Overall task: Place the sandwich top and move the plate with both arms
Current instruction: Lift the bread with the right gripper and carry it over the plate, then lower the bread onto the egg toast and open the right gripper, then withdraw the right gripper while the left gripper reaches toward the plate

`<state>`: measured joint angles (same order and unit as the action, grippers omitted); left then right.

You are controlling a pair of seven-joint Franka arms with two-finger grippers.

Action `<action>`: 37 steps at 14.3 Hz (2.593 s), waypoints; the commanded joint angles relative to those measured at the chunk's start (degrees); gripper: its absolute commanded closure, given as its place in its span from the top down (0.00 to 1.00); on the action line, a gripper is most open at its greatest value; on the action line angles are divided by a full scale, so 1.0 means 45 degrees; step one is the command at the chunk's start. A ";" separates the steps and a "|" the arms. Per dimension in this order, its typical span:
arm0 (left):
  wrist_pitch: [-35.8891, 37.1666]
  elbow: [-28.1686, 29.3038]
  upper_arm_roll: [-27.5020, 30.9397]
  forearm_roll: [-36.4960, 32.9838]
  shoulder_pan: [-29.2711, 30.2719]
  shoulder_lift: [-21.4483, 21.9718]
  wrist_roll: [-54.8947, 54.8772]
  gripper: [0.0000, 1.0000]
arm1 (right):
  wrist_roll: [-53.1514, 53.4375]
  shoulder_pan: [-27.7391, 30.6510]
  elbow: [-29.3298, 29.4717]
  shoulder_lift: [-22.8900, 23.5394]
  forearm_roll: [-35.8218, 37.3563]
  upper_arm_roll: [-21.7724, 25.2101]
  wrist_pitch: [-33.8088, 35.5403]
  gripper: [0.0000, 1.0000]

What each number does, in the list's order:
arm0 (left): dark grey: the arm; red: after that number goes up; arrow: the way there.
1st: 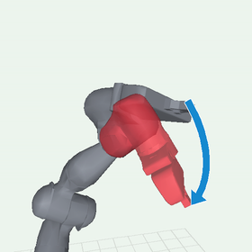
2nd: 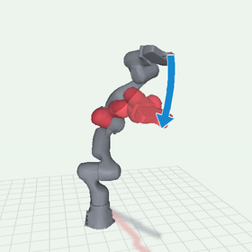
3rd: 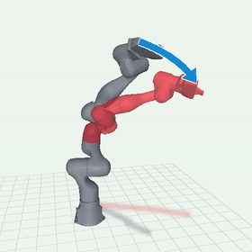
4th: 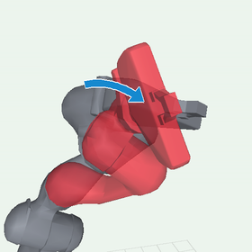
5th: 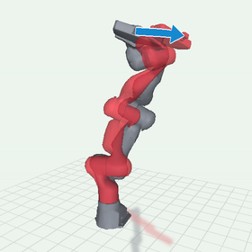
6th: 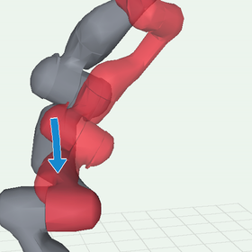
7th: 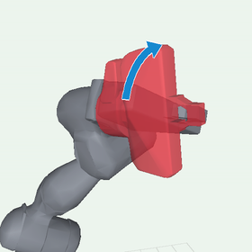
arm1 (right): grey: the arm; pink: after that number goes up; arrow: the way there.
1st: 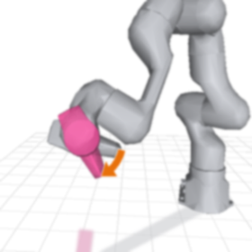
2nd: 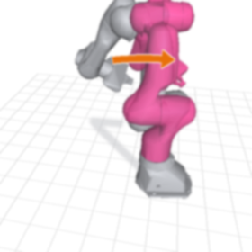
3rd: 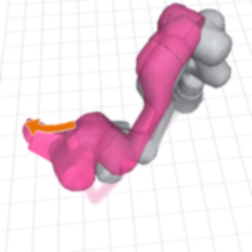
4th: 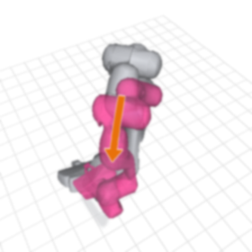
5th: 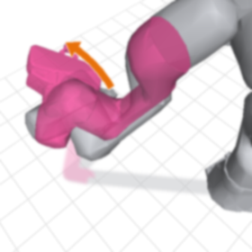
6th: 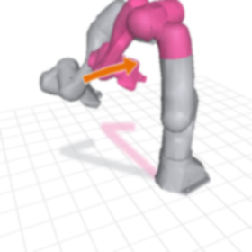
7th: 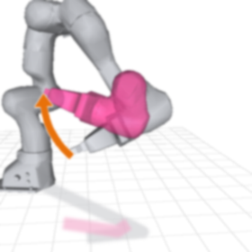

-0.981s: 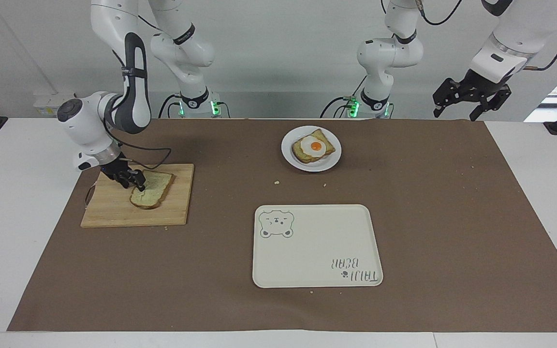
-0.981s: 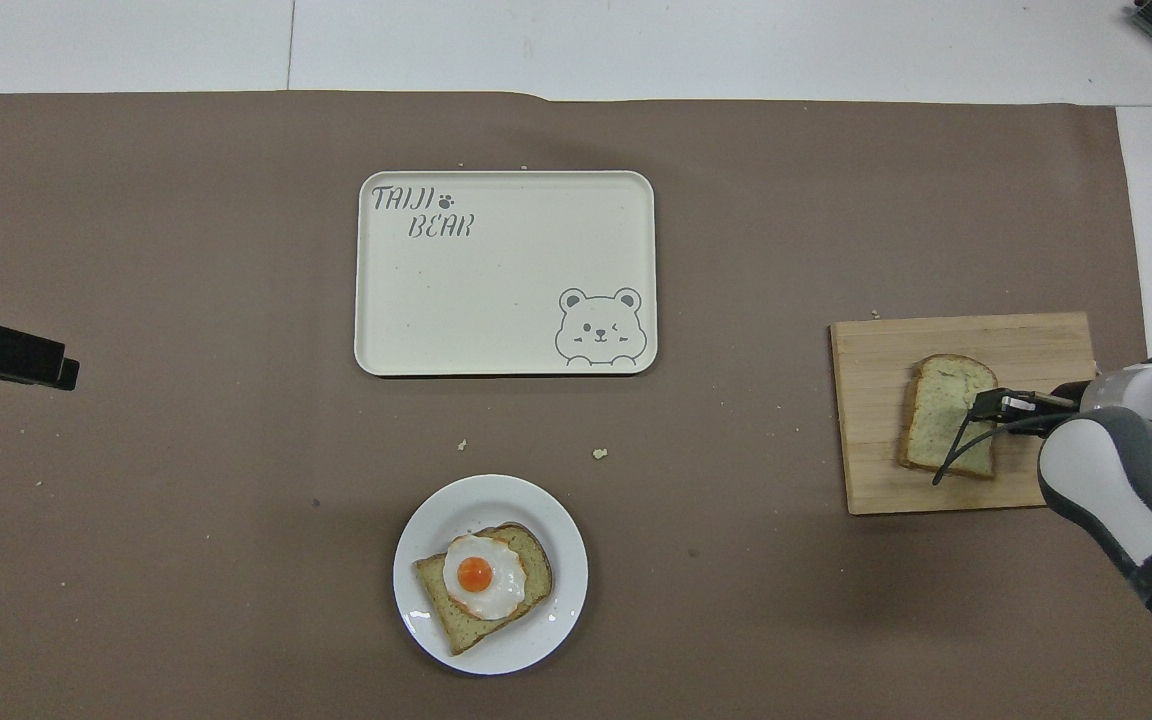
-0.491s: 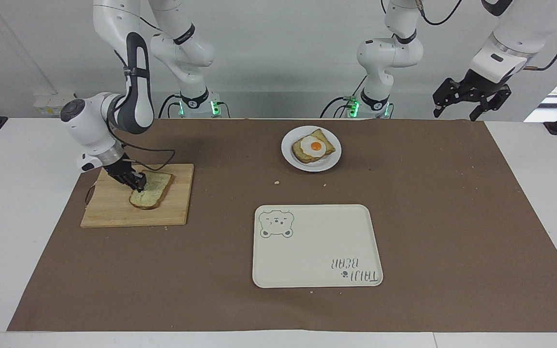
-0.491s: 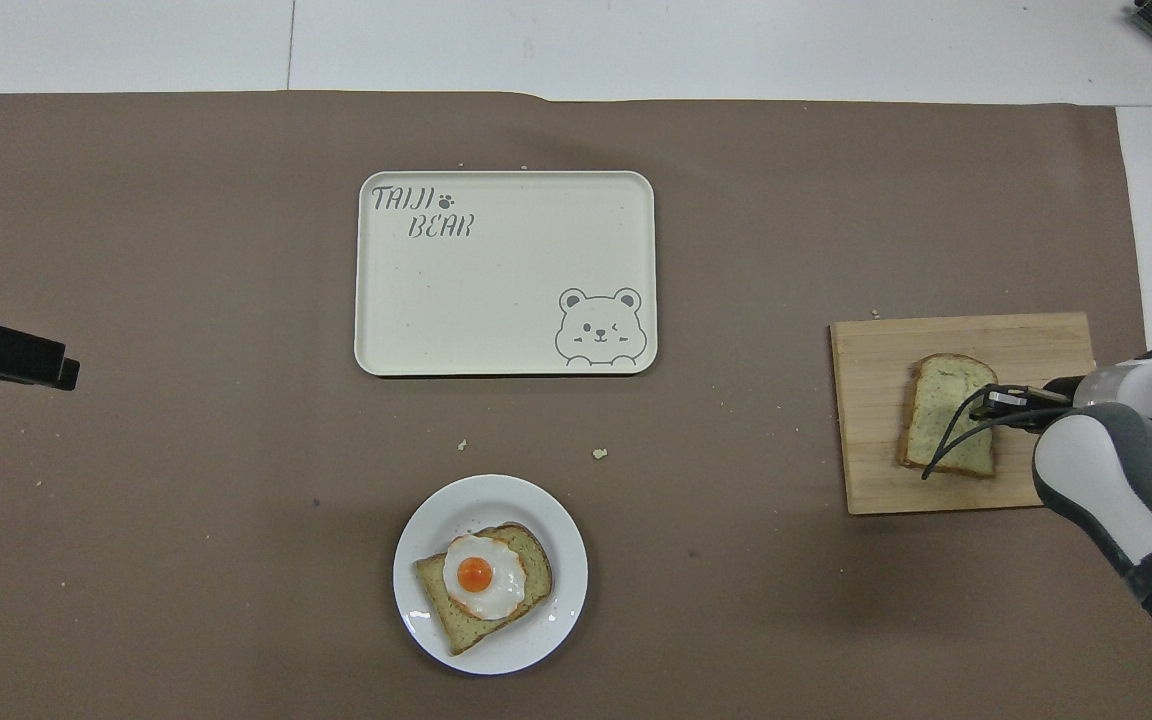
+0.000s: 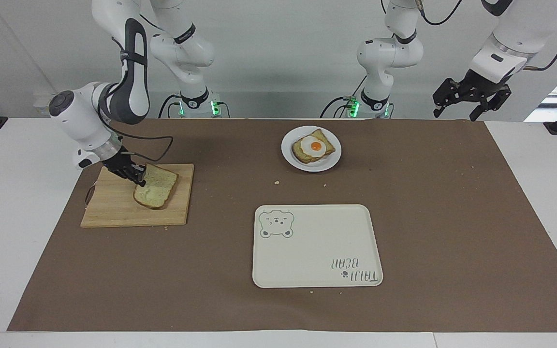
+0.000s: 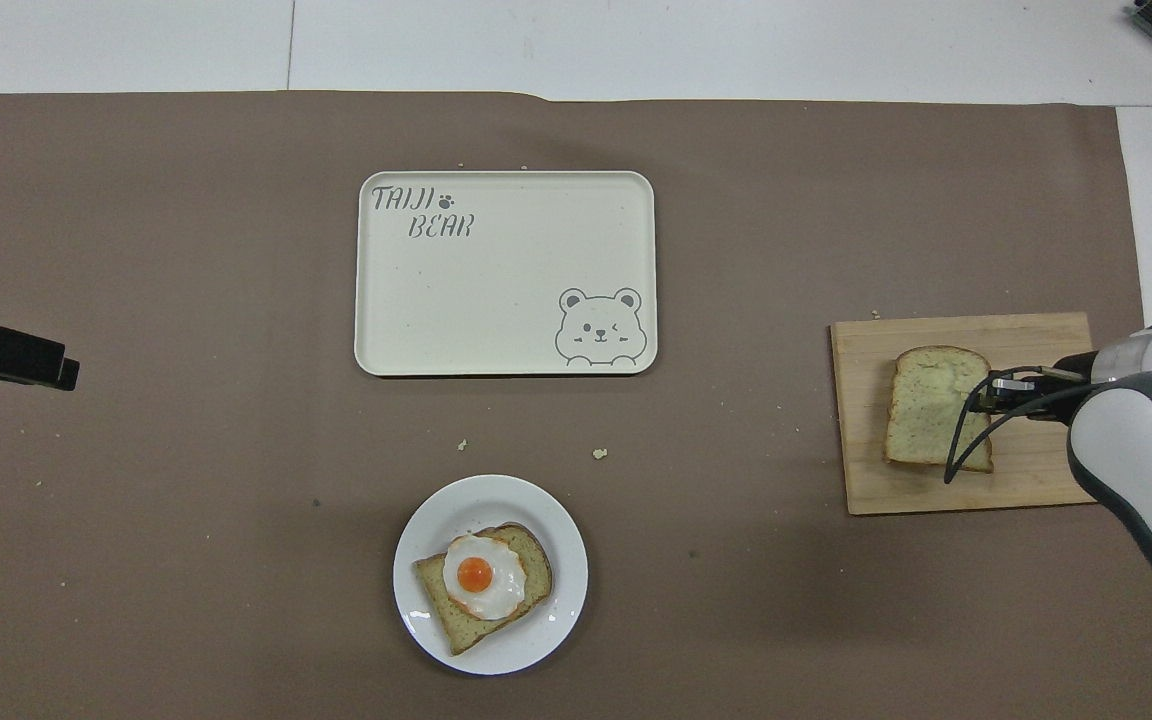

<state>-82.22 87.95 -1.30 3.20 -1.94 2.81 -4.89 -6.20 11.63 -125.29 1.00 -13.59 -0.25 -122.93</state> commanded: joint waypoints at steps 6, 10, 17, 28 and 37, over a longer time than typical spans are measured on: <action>0.0322 -0.0208 -0.0044 0.0089 0.0099 0.0019 0.0032 1.00 | -0.1401 -0.3184 -0.0398 -0.0885 -0.4436 -0.0121 0.1168 0.00; 0.0322 -0.0208 -0.0044 0.0089 0.0099 0.0019 0.0032 1.00 | 0.0865 -0.6073 -0.1159 -0.1022 -0.6330 -0.0102 -0.0078 0.00; 0.0322 -0.0208 -0.0044 0.0089 0.0099 0.0019 0.0032 1.00 | 0.5730 -1.1876 -0.2624 -0.0518 -0.8676 -0.0141 -0.5933 0.00; 0.0322 -0.0208 -0.0025 0.0089 0.0099 0.0019 0.0032 1.00 | 0.6143 -1.3328 -0.2432 0.0288 -1.0809 -0.0024 -0.8072 1.00; 0.0695 0.1092 -0.0005 0.1273 0.0118 0.0875 0.0326 1.00 | 0.6065 -1.0616 -0.0500 -0.0416 -0.6070 0.0074 -0.4015 1.00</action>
<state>-79.37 88.26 -1.30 5.21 -1.94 3.42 -4.13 21.03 -38.47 -129.25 -0.01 -45.74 0.36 -144.84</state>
